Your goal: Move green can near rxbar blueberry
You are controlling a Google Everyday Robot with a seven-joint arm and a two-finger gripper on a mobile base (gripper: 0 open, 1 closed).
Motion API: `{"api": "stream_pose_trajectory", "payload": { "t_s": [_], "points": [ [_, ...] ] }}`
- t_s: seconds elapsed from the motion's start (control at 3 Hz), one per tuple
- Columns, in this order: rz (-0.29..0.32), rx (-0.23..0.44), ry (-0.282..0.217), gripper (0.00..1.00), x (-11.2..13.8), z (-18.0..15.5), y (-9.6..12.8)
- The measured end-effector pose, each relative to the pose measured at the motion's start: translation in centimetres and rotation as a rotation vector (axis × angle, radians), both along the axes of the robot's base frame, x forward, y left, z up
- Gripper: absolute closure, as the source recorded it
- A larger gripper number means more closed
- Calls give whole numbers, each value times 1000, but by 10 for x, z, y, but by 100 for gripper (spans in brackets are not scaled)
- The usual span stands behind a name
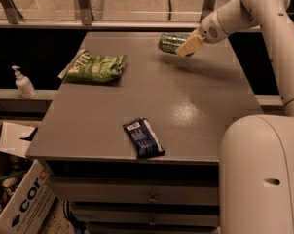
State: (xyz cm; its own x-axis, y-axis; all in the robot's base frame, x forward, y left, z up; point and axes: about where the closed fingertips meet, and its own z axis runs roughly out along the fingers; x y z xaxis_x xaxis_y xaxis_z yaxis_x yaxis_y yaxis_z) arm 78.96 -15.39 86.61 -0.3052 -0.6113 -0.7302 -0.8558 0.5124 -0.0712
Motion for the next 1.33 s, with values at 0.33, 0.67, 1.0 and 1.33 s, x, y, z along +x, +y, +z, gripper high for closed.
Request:
{"api": "stream_pose_trajectory", "payload": {
  "t_s": [0.33,0.67,1.0,1.33],
  "points": [
    [66,-38,50,100,-34,7,0],
    [143,-80,118,100,-81,8,-5],
    [204,-92,179,100,-139,9,-13],
    [266,-87,202,100,-198,14,-10]
  ]
}}
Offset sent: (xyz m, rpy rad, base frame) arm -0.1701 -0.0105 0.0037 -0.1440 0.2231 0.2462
